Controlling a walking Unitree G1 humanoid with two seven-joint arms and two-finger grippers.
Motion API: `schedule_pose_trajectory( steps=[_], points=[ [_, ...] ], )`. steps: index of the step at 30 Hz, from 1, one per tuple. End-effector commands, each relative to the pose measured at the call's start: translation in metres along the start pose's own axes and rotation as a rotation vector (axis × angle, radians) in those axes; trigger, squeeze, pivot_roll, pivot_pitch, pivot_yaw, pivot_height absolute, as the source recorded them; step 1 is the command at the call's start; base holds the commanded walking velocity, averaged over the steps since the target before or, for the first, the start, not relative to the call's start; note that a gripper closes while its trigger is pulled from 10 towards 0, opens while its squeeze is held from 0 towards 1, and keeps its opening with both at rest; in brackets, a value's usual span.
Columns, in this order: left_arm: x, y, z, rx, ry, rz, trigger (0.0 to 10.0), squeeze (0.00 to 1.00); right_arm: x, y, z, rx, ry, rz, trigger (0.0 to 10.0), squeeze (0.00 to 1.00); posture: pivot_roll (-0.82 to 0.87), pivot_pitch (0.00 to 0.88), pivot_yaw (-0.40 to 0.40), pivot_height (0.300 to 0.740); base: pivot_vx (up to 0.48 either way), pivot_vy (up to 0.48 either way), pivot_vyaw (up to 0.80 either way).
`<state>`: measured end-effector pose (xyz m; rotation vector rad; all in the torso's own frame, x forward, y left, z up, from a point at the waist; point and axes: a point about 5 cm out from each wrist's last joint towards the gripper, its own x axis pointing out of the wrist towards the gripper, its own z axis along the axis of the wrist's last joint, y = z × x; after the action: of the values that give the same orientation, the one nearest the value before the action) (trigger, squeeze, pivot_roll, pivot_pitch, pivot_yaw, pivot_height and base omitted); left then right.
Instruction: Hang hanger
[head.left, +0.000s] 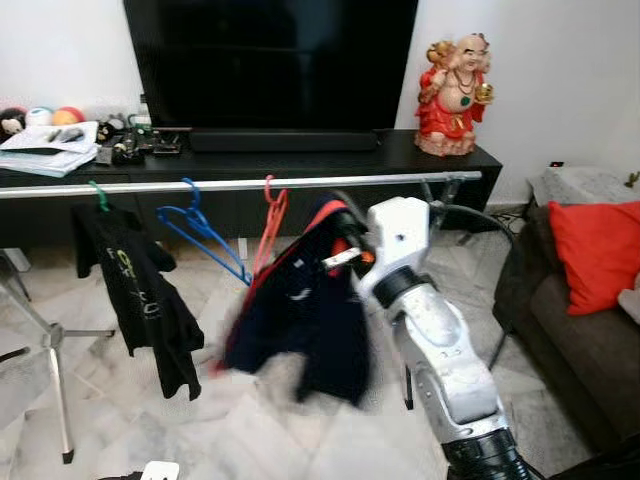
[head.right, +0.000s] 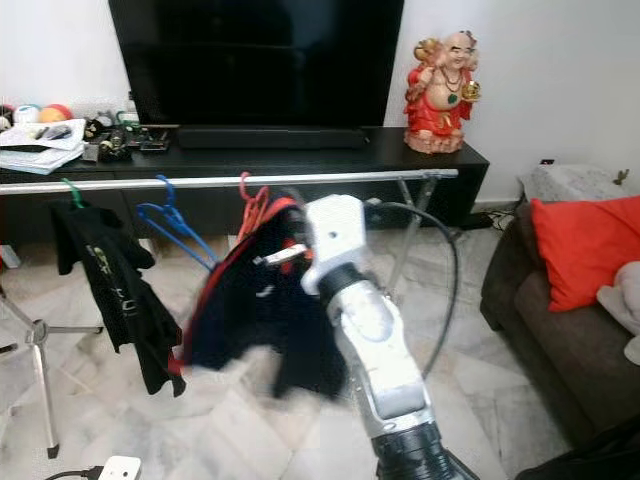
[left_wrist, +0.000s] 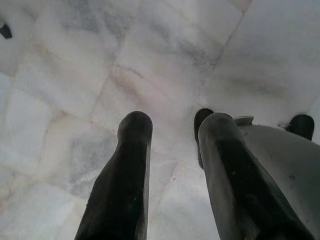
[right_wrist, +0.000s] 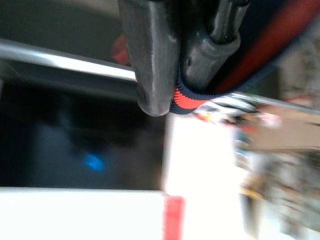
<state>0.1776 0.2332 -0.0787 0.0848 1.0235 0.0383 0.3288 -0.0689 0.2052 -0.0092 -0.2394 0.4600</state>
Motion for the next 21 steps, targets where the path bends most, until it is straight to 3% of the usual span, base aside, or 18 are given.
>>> schedule_pose_trajectory(
  steps=[1,2,7,16,21],
  points=[
    [0.001,-0.005,-0.001,0.004,0.007,-0.008,10.0,0.00,-0.006,-0.023,-0.012,0.012,0.062,-0.133,10.0,0.00,0.10,0.007,0.001,0.740,0.000,0.000,0.00],
    [0.001,-0.004,-0.001,-0.001,0.002,-0.003,10.0,0.00,-0.014,-0.040,-0.027,0.061,0.131,-0.261,10.0,0.00,0.10,0.007,0.001,0.740,0.000,0.000,0.00],
    [0.000,-0.003,-0.001,-0.027,-0.014,0.015,10.0,0.00,-0.039,-0.064,-0.059,0.140,0.246,-0.458,10.0,0.00,0.11,0.005,0.005,0.740,0.000,0.000,0.00],
    [0.000,-0.002,-0.001,-0.013,-0.042,0.034,10.0,0.00,-0.051,-0.052,-0.082,0.207,0.314,-0.442,10.0,0.00,0.11,0.005,0.013,0.740,0.000,0.000,0.00],
    [-0.002,0.001,0.004,-0.091,-0.145,0.088,10.0,0.00,-0.052,-0.044,-0.089,0.245,0.318,-0.407,10.0,0.00,0.11,0.004,0.014,0.740,0.000,0.000,0.00]
  ],
)
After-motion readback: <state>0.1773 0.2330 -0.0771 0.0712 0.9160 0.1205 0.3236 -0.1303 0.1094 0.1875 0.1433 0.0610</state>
